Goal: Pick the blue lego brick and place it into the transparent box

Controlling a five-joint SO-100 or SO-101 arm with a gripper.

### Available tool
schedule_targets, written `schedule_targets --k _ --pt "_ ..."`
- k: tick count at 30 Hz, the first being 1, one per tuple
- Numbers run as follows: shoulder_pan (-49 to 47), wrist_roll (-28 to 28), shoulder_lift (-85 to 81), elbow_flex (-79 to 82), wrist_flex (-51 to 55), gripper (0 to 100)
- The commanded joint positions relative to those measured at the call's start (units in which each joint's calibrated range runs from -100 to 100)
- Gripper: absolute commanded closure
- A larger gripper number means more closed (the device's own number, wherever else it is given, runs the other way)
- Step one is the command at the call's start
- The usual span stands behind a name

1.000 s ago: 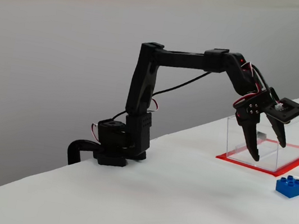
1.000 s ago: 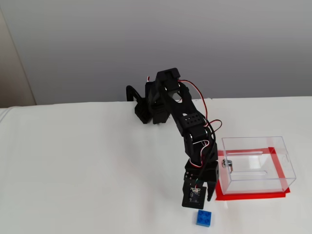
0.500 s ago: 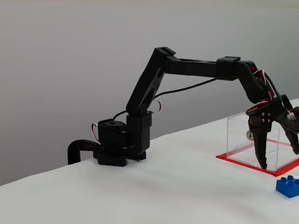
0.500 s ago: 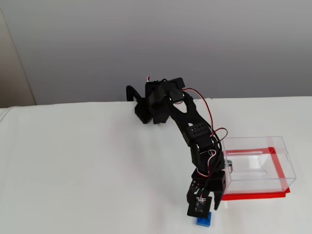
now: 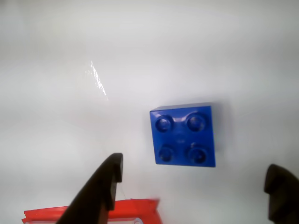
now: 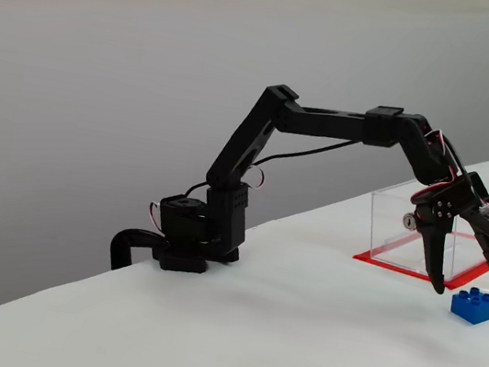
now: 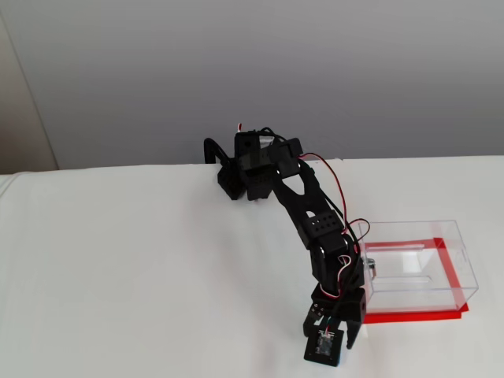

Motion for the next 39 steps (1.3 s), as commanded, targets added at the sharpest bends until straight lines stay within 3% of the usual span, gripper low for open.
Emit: schedule_targets --k 1,33,39 --pt "-0.02 -0.72 0.04 -4.31 -0.78 67" --pt "-0.17 -3.17 10.14 -10.00 0.01 67" --pt "-0.10 -3.28 10.39 -10.00 0.01 78"
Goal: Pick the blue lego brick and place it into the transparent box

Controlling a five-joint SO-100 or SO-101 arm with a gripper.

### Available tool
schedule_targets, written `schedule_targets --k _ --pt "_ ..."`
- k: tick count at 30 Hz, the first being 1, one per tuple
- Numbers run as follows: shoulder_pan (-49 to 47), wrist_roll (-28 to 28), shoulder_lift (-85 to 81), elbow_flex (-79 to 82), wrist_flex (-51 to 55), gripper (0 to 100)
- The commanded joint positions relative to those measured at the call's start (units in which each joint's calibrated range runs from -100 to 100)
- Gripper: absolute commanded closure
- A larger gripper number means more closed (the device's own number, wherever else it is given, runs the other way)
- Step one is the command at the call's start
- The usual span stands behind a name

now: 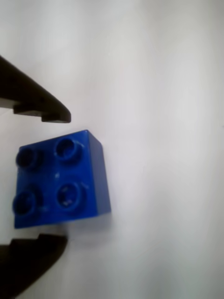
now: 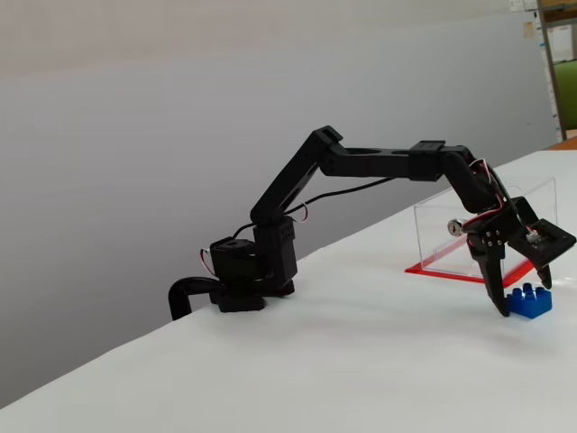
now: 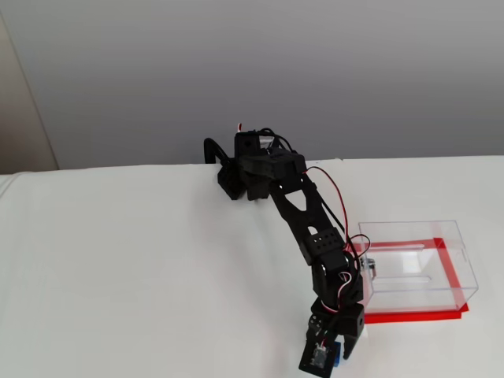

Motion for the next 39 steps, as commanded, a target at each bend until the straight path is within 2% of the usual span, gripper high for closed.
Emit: schedule_targets --k 1,18,21,39 --pt "0.12 -0.39 -0.18 -2.59 0.01 79" --pt "0.26 -2.38 0.16 -2.59 0.09 80" --pt "0.26 -2.90 0.16 -2.59 0.09 83" --pt "-0.33 -1.33 -1.11 -2.86 -0.69 85"
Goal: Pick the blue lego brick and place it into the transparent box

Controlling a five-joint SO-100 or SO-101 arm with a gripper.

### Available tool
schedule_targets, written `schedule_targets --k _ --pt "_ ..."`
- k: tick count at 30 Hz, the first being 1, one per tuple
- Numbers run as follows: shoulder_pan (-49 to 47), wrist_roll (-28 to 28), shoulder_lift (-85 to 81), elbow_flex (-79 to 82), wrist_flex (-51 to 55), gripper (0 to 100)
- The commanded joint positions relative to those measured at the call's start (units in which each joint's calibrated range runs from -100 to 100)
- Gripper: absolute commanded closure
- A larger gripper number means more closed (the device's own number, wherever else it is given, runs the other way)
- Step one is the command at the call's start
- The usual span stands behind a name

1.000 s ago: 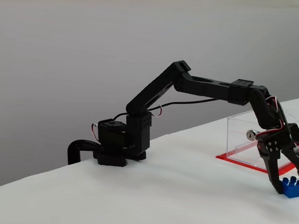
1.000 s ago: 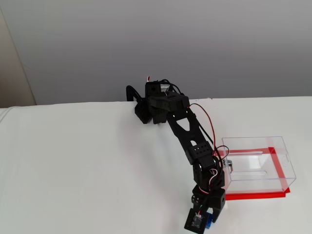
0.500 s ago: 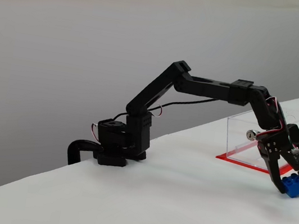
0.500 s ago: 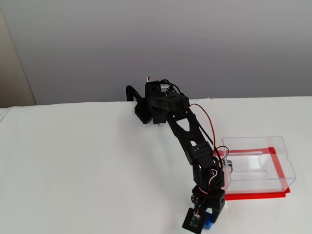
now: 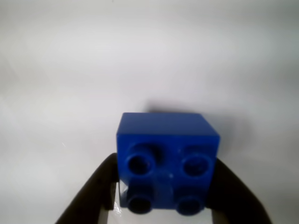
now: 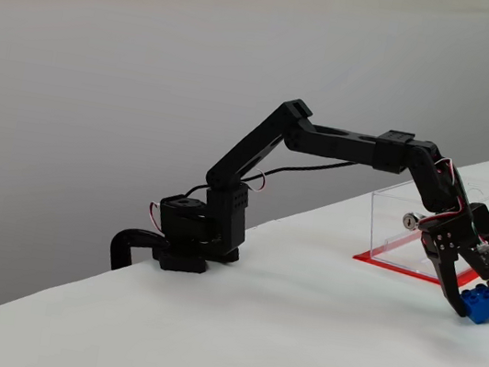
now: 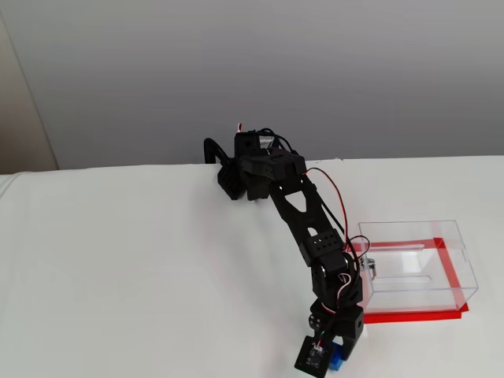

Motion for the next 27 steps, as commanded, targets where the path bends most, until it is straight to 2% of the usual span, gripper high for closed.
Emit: schedule_targets --k 1,18,27 --pt "-0.33 1.39 -1.96 -3.32 -0.60 85" --pt "-0.40 8.75 -18.68 -3.23 0.27 86" --pt "-0.40 10.57 -32.00 5.63 2.53 86"
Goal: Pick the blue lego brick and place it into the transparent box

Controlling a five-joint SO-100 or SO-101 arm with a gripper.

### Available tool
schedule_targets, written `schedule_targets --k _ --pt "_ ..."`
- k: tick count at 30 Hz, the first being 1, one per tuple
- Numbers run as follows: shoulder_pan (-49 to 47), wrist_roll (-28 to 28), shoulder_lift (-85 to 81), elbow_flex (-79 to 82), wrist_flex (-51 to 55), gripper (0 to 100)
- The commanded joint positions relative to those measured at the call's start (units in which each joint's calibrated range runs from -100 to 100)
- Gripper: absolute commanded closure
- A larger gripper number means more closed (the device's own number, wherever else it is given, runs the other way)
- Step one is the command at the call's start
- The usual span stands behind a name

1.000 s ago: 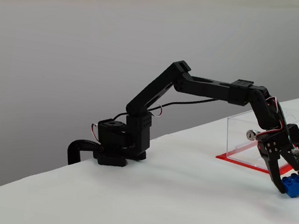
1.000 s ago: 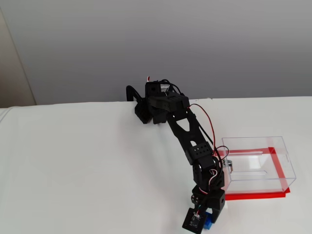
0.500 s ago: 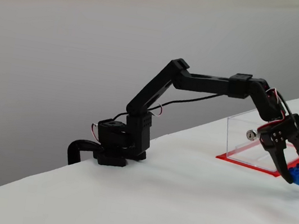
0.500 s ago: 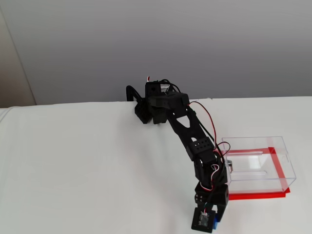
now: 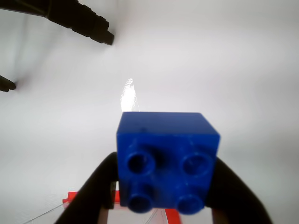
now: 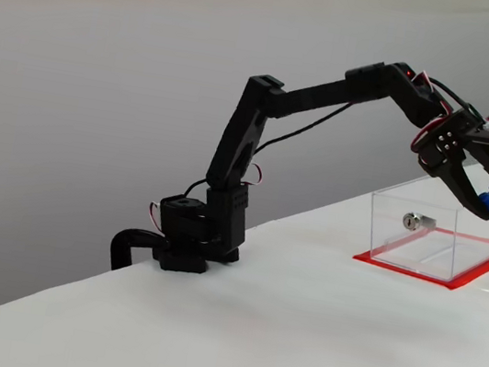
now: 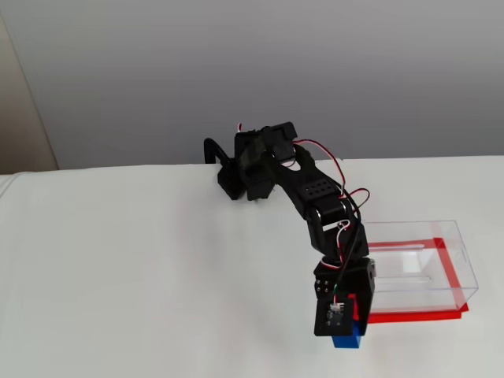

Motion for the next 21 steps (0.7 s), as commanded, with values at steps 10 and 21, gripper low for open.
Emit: schedule_targets --k 10,21 --pt "-0.34 1.10 -23.94 14.50 0.22 86" --pt "-3.14 1.15 -36.66 24.63 0.22 86"
